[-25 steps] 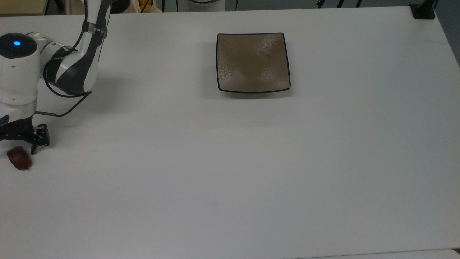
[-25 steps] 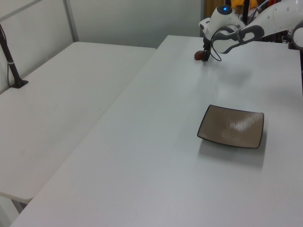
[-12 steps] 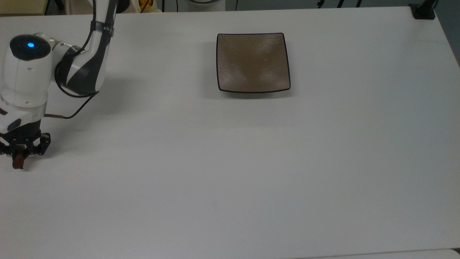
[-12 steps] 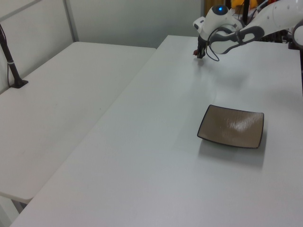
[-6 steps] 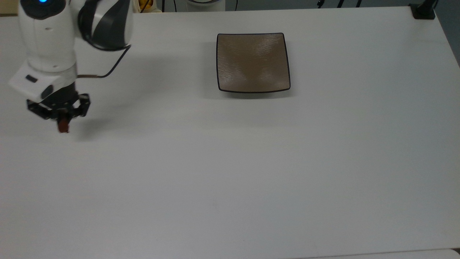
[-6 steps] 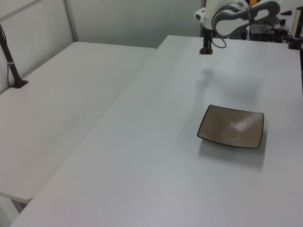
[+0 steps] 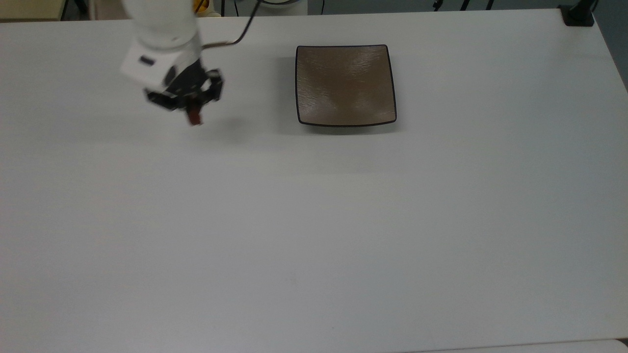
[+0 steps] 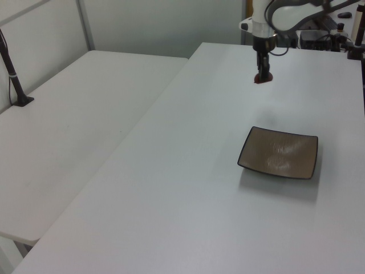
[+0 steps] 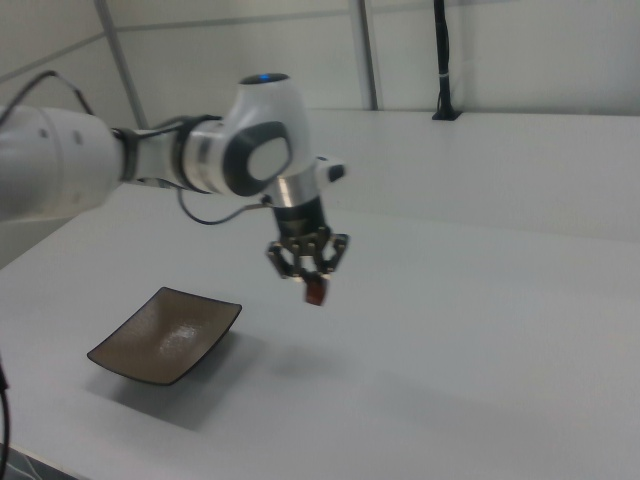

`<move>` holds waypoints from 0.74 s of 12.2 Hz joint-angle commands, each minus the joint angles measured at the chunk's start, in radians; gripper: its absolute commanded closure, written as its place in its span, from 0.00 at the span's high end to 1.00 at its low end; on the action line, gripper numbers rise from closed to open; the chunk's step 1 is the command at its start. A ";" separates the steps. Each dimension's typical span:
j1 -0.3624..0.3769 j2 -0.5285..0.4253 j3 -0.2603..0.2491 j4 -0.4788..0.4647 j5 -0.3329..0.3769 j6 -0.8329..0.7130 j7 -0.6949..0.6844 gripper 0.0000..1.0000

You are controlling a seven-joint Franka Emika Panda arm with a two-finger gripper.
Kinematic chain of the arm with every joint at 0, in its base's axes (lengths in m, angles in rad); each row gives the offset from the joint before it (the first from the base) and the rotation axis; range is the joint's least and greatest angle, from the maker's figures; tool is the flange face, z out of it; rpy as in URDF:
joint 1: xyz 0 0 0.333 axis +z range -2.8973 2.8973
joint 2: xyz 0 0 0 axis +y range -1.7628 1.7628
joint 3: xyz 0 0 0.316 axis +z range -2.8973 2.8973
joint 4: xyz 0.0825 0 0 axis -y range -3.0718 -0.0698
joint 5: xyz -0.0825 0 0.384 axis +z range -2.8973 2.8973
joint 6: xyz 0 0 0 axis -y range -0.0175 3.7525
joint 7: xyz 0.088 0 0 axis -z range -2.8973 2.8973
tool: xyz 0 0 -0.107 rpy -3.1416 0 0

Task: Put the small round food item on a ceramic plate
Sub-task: 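Lift the held food item and carry it over the brown plate, then lower the food item onto the plate and open the gripper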

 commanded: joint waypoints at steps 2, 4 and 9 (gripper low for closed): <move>0.187 -0.231 -0.015 -0.210 0.138 -0.099 0.090 0.15; 0.276 -0.203 -0.013 -0.216 0.201 -0.061 0.226 0.14; 0.369 -0.104 0.022 -0.265 0.222 0.022 0.487 0.14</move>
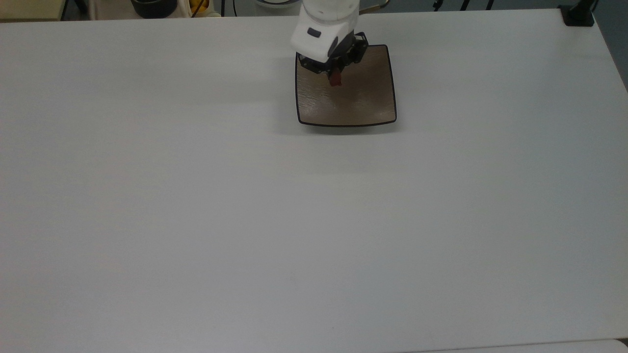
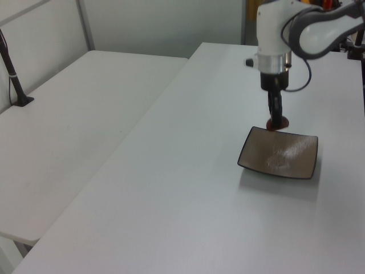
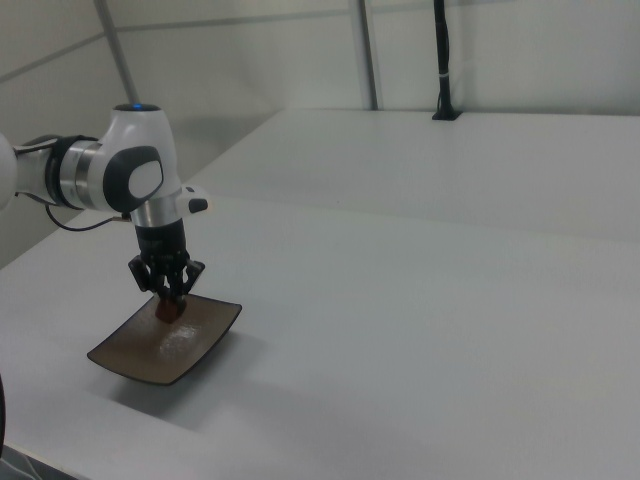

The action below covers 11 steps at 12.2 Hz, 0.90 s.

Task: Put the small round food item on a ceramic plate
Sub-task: 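Lower the food item onto the plate and open the gripper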

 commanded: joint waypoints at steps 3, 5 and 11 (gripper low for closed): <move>0.022 0.107 0.009 -0.028 0.018 0.118 0.163 0.67; 0.022 0.107 0.009 -0.024 0.018 0.111 0.157 1.00; -0.018 0.061 0.008 0.073 0.018 -0.029 0.151 1.00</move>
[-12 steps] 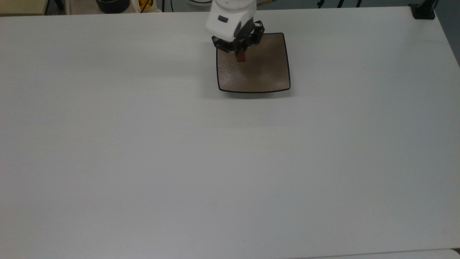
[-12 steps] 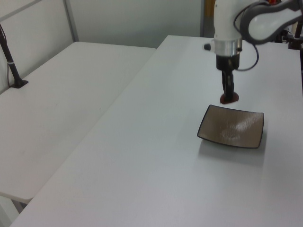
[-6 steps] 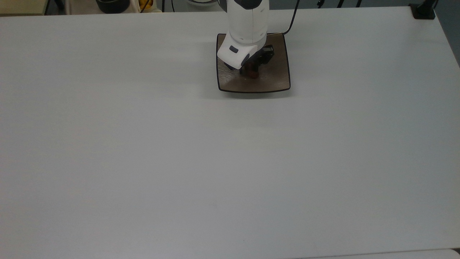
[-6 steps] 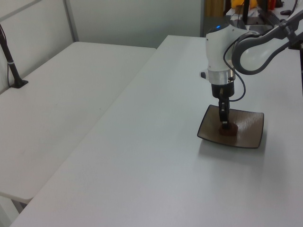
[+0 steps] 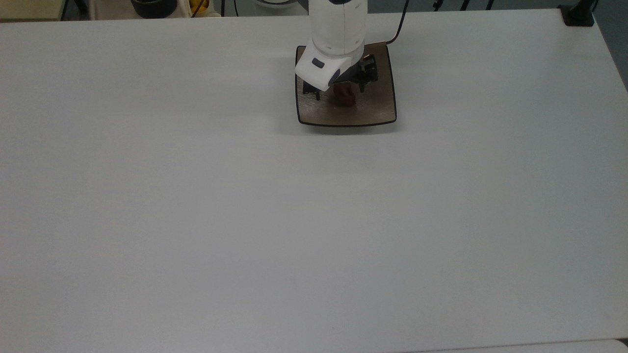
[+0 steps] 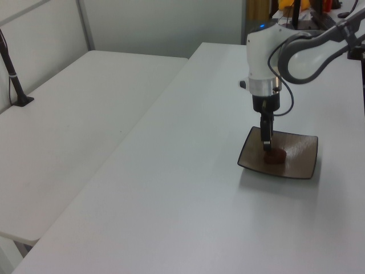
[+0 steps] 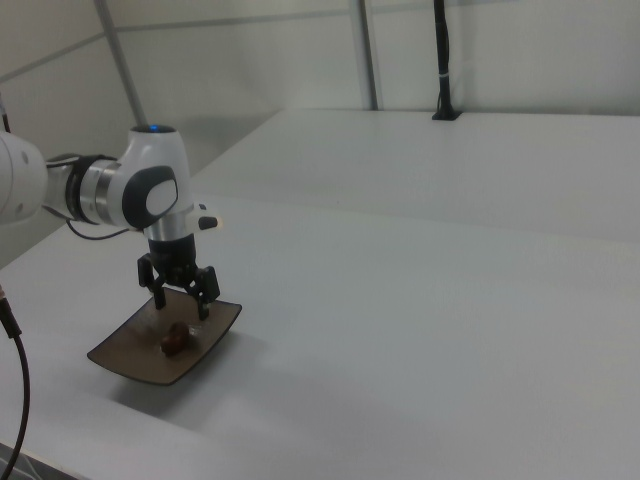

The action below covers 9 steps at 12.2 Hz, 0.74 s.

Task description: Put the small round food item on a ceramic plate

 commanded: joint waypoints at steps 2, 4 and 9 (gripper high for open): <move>-0.051 -0.121 -0.011 0.064 0.006 -0.129 0.013 1.00; -0.071 -0.199 -0.037 0.064 -0.084 -0.164 0.022 1.00; -0.147 -0.181 -0.100 0.202 -0.184 -0.236 0.183 1.00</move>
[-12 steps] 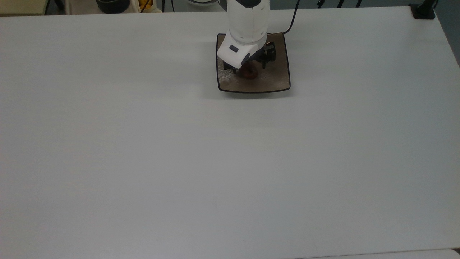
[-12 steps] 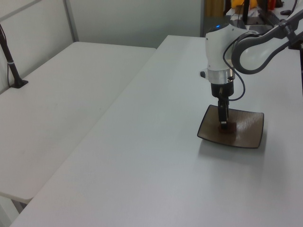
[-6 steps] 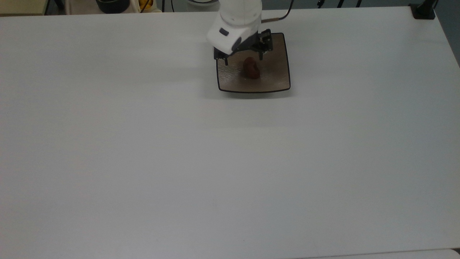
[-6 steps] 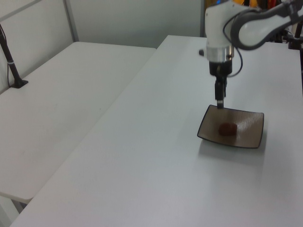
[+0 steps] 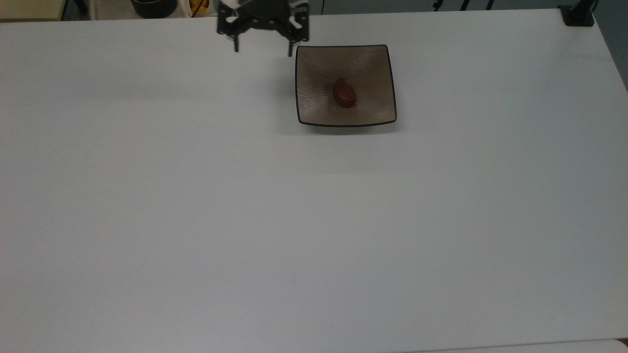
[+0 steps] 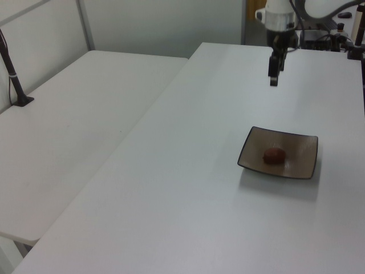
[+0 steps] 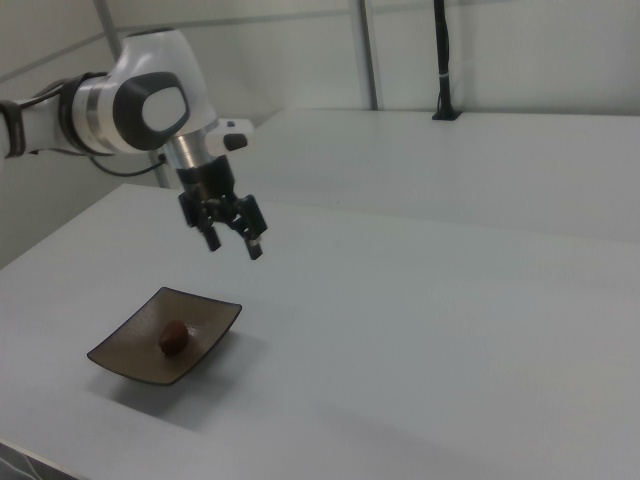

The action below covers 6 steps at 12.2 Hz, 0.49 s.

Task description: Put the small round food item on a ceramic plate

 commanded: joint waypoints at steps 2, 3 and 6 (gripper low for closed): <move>-0.030 0.026 -0.014 0.099 0.042 -0.085 0.112 1.00; -0.030 0.028 -0.014 0.099 0.048 -0.099 0.106 1.00; -0.030 0.028 -0.026 0.094 0.100 -0.105 0.005 1.00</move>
